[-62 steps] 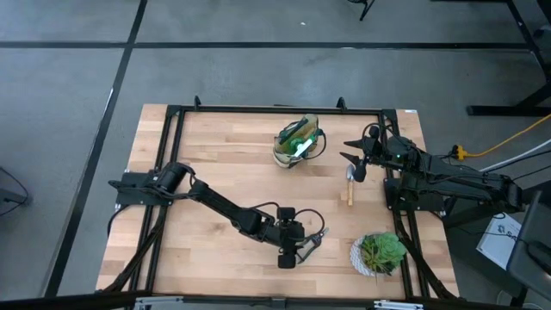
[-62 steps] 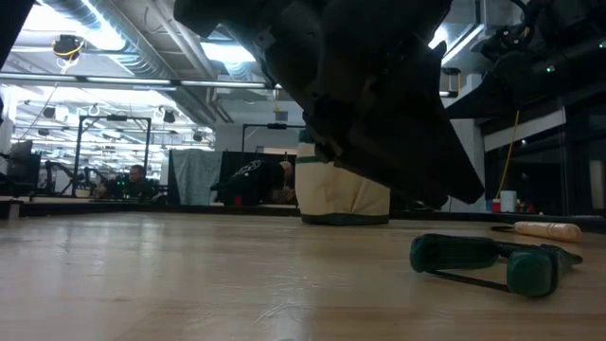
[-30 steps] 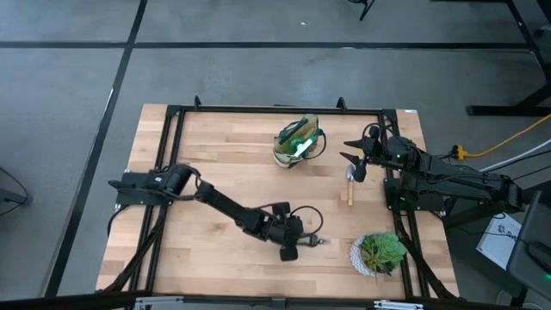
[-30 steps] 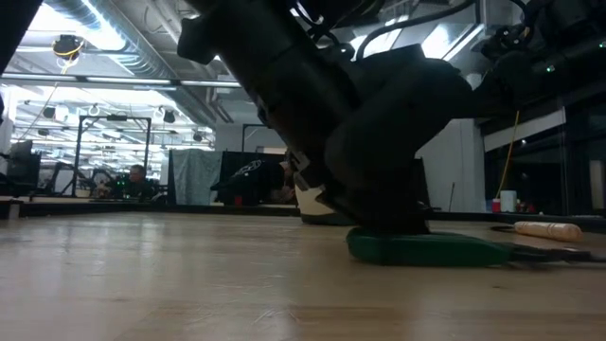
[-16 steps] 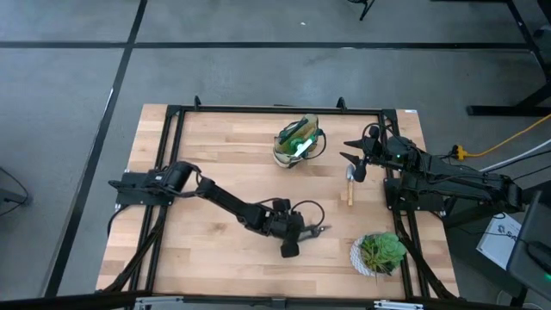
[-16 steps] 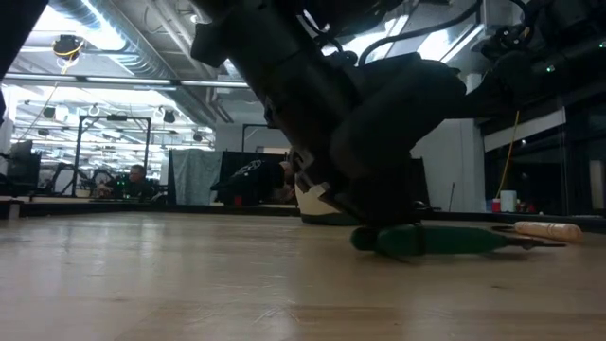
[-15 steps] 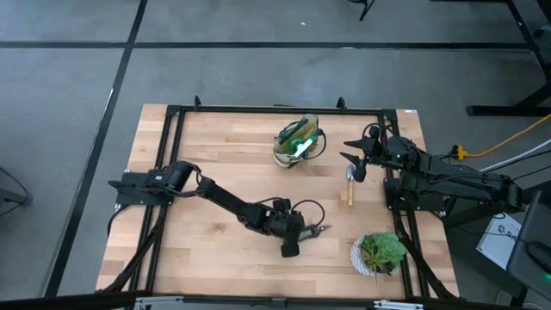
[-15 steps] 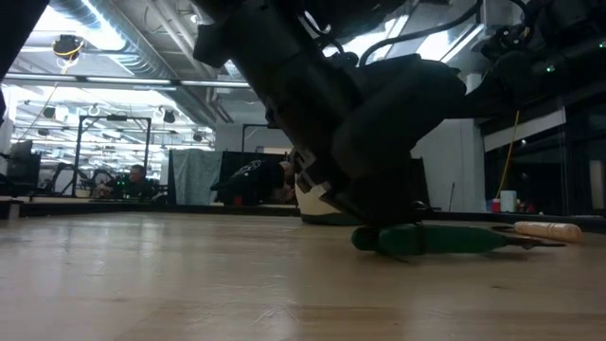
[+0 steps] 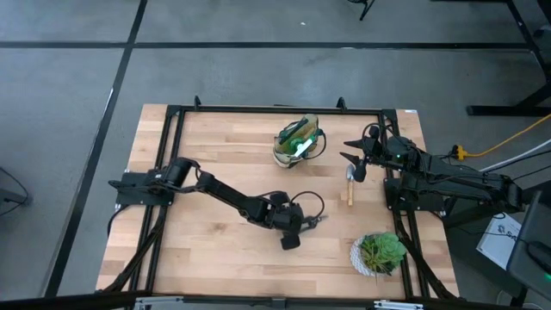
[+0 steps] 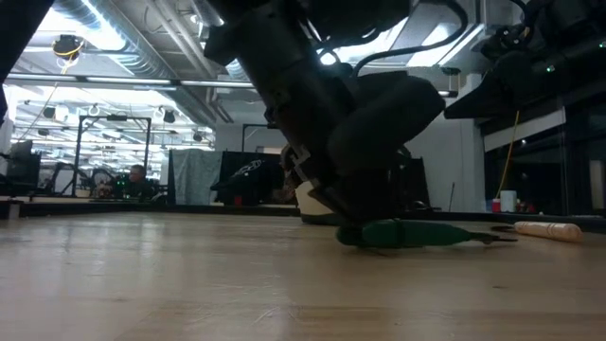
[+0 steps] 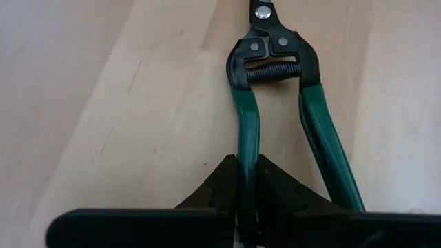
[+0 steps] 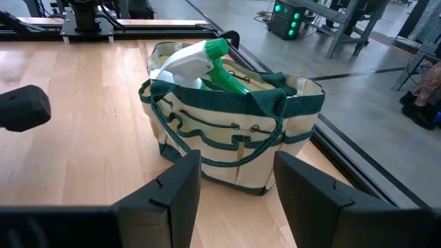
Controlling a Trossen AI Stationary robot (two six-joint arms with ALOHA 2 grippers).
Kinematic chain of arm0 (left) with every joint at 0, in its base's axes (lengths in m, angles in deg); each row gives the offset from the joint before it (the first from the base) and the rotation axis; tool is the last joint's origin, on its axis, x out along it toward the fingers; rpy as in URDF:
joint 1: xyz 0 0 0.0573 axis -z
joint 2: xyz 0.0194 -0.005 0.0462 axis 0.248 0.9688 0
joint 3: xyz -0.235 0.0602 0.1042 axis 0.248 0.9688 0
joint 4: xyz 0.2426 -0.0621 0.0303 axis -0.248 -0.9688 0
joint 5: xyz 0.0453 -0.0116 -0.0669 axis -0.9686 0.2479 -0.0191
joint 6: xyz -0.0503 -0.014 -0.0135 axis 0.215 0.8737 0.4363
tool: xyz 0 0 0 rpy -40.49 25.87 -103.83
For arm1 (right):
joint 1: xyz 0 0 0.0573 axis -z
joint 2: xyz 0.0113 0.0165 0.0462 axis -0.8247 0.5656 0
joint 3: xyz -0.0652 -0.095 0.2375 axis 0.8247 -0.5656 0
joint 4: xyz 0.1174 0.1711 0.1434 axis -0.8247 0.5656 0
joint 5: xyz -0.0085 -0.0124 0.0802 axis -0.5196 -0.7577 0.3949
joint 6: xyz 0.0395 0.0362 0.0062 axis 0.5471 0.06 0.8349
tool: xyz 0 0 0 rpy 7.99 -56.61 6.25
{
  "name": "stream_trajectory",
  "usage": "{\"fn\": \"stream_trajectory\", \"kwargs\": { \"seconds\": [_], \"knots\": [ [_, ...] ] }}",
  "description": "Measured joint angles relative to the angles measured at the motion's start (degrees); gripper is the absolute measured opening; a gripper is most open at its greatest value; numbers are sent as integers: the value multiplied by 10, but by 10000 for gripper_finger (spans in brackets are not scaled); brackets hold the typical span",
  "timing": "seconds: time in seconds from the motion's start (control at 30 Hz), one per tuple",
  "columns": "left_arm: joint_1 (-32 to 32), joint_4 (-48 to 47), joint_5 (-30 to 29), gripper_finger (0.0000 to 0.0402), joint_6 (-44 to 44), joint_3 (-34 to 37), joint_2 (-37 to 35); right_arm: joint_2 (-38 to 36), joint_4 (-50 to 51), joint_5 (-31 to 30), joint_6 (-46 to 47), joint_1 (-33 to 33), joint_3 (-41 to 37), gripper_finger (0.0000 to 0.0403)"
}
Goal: Pick & Place Garden tools in Gardening bag
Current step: Put the fruit pruner into the green gardening bag
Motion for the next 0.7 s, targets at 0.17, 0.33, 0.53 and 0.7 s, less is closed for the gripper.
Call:
{"fn": "stream_trajectory", "kwargs": {
  "seconds": [0.17,0.33,0.53,0.7],
  "knots": [
    [0,-41,-10,26,1,0,-17,0,0,0,0,0,0,185],
    [3,-91,-30,26,-7,3,-36,0,0,0,0,0,0,185],
    [13,-191,-83,26,14,6,-66,0,0,0,0,0,0,186],
    [25,-278,-104,26,68,6,-86,0,0,0,0,0,0,186]
  ]
}}
